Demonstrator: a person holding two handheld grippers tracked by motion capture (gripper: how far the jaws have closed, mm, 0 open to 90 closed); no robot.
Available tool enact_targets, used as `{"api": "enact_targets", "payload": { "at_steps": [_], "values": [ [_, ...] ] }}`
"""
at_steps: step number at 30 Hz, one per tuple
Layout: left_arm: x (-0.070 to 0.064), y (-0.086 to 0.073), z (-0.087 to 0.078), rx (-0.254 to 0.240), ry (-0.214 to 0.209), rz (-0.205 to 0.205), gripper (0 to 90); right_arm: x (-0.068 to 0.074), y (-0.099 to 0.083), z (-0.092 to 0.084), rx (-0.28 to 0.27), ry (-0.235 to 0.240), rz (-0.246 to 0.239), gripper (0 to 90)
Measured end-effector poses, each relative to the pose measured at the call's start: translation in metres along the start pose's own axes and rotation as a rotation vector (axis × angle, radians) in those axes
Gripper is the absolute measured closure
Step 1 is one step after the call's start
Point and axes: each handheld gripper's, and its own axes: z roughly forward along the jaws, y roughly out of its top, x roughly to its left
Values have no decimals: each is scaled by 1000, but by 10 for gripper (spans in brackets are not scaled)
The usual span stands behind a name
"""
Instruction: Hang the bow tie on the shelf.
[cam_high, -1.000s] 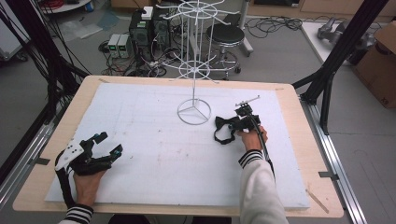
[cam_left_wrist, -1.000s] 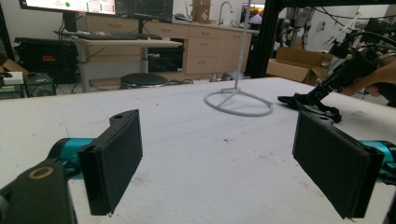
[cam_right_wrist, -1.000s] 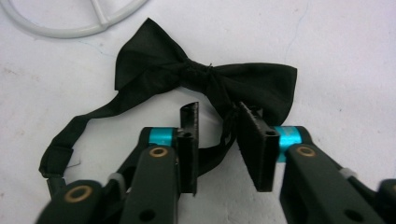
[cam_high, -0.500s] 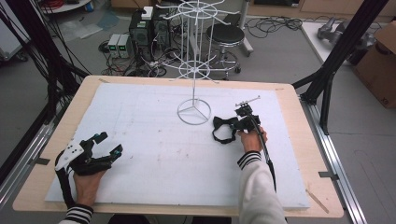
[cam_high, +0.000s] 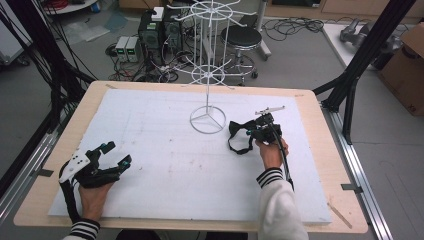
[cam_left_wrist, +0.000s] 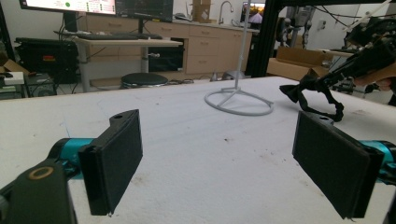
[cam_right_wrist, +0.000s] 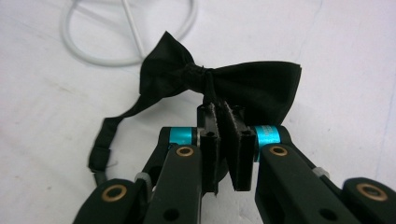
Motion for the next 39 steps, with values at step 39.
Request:
{"api": "enact_targets", "payload": {
  "at_steps": [39],
  "values": [
    [-1,0,0,5,3,10,164,35,14,-83,-590,120,-192,849]
  ]
}}
